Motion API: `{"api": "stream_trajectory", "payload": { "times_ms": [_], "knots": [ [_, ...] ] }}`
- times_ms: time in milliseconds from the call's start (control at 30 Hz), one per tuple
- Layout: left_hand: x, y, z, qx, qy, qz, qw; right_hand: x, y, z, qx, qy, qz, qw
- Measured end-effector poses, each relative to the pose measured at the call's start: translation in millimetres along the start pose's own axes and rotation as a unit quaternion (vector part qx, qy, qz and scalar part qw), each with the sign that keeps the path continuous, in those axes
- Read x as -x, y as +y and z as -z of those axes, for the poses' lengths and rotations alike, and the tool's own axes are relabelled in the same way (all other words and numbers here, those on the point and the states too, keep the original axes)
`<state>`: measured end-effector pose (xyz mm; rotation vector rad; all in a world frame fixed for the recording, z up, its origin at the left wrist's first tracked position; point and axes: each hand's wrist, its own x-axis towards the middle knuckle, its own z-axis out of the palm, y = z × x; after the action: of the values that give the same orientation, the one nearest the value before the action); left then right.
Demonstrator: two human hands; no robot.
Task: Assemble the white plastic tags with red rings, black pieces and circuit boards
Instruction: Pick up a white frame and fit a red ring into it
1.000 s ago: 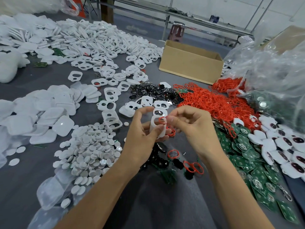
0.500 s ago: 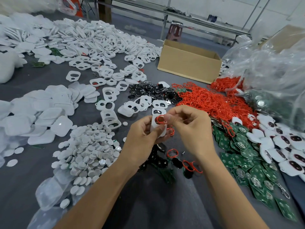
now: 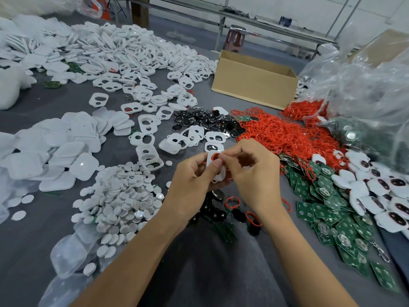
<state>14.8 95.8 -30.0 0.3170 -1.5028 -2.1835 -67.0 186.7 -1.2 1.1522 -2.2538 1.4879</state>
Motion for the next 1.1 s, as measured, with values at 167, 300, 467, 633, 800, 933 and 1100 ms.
{"api": "stream_trajectory", "payload": {
  "times_ms": [167, 300, 467, 633, 800, 933, 1100],
  "knots": [
    [0.3, 0.8, -0.2, -0.003, 0.007, -0.013, 1.0, -0.6, 0.7, -0.6, 0.019, 0.005, 0.029, 0.999],
    [0.1, -0.1, -0.7, -0.003, 0.016, -0.016, 1.0, -0.3, 0.7, -2.2, 0.034, 0.011, 0.024, 0.999],
    [0.8, -1.4, -3.0, 0.003, 0.03, -0.012, 0.999, -0.2, -1.9, -1.4, 0.075, 0.01, 0.045, 0.996],
    [2.0, -1.5, -2.1, -0.011, 0.046, -0.02, 0.999, 0.3, -3.0, -0.8, 0.1, -0.004, 0.079, 0.992],
    [2.0, -2.7, -0.8, -0.031, 0.052, -0.037, 0.997, 2.6, -3.6, -0.8, 0.105, 0.001, 0.096, 0.99],
    [1.8, -3.0, -0.8, -0.036, 0.047, -0.06, 0.996, -0.4, -4.4, 0.5, 0.05, 0.002, 0.068, 0.996],
    [1.9, -3.8, 3.2, -0.076, 0.024, -0.084, 0.993, -5.1, -4.8, 7.5, -0.037, -0.052, -0.029, 0.998]
  ]
}}
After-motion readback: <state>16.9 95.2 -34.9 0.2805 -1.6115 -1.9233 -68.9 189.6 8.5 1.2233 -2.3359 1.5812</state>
